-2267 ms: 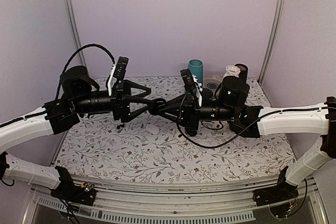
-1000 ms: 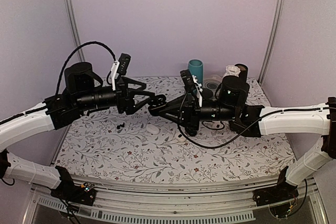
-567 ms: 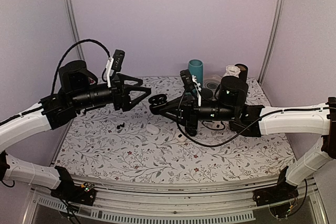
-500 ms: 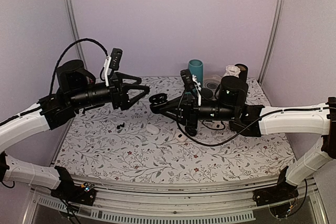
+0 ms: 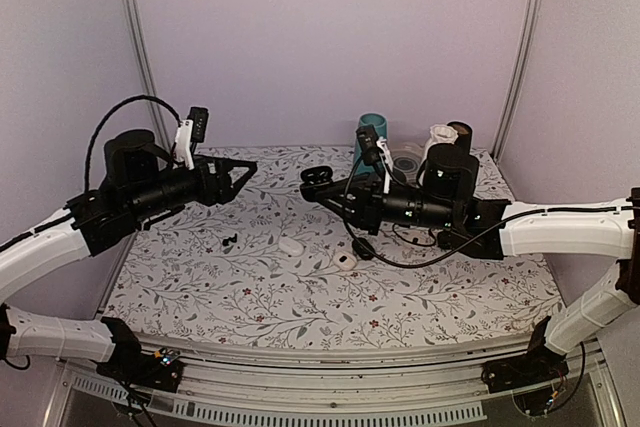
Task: Insert the wireless bluetooth earbuds into the charging case
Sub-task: Pick up the left earbud from the center of the board.
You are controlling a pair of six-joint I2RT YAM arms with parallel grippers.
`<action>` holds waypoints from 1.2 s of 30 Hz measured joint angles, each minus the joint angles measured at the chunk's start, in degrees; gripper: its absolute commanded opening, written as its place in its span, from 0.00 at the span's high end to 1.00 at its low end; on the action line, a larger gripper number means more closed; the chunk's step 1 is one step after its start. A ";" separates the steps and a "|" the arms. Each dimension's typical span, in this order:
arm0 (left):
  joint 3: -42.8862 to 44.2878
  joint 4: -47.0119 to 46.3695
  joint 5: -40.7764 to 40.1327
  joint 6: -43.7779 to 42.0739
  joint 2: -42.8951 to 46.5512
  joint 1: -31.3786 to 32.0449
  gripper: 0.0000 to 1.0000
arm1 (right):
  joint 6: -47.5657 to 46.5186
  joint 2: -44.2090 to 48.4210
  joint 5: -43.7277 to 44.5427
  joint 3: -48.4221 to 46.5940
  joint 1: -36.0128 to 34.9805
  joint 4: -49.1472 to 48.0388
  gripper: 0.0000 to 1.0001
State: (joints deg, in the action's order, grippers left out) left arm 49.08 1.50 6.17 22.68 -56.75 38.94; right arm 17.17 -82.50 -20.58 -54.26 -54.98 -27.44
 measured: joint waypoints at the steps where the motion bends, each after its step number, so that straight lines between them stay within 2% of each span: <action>1: -0.33 1.01 -1.49 0.55 -0.17 -0.28 0.26 | 0.02 0.02 0.55 0.13 0.20 0.11 0.97; 6: -1.99 5.03 -7.72 4.20 -2.27 -1.70 0.38 | 0.02 0.04 1.44 0.35 0.63 0.61 0.97; 11: -4.68 7.41 -11.37 7.91 -4.63 -3.91 0.56 | 0.00 0.09 2.03 0.57 0.68 0.90 0.97; 19: -8.48 7.76 -13.86 11.37 -10.36 -7.02 0.70 | -0.04 0.44 2.14 1.27 0.68 1.38 0.97; 23: -9.42 7.39 -14.23 11.87 -13.57 -8.72 0.74 | -0.07 0.52 2.12 1.42 0.70 1.55 0.97; 36: -9.57 5.46 -14.95 11.45 -25.73 -12.13 0.76 | -0.26 1.03 2.12 1.55 0.83 2.23 0.97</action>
State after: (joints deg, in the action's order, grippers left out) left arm 39.51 6.96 -8.78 34.13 -82.48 26.81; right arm 16.91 -81.47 -18.46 -52.71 -54.15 -25.21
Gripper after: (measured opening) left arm 0.241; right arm 0.213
